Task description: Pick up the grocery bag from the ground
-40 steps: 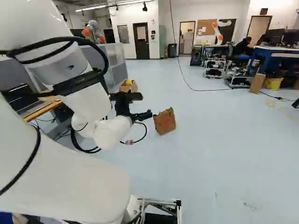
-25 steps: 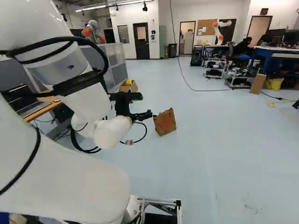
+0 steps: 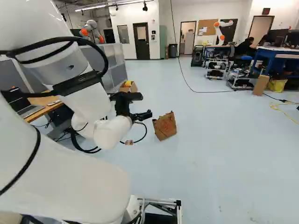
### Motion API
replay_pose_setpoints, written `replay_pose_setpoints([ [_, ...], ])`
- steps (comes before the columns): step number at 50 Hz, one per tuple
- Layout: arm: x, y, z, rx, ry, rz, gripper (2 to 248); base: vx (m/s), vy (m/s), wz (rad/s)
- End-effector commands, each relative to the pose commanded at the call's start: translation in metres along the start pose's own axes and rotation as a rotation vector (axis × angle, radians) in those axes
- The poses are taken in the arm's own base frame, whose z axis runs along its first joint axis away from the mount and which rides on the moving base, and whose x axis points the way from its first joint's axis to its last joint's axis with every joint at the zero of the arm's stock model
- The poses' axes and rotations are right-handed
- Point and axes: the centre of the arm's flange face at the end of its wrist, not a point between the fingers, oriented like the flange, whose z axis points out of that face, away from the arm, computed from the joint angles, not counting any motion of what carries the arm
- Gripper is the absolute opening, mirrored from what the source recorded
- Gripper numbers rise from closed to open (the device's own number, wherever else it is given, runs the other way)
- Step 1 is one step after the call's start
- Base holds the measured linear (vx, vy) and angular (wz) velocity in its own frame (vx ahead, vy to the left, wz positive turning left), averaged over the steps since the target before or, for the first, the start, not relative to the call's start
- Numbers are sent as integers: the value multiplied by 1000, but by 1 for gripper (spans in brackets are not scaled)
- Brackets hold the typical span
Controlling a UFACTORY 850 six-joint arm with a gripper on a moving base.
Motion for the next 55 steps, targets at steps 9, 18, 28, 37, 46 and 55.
replay_pose_setpoints([
  [9, 0, 0, 0, 0, 0, 0, 247, 210, 5, 6],
  [18, 0, 0, 0, 0, 0, 0, 247, 210, 6, 4],
  [28, 0, 0, 0, 0, 0, 0, 247, 205, 6, 0],
  [37, 0, 0, 0, 0, 0, 0, 247, 208, 6, 2],
  [46, 0, 0, 0, 0, 0, 0, 247, 214, 2, 5],
  [55, 0, 0, 0, 0, 0, 0, 247, 226, -57, 12],
])
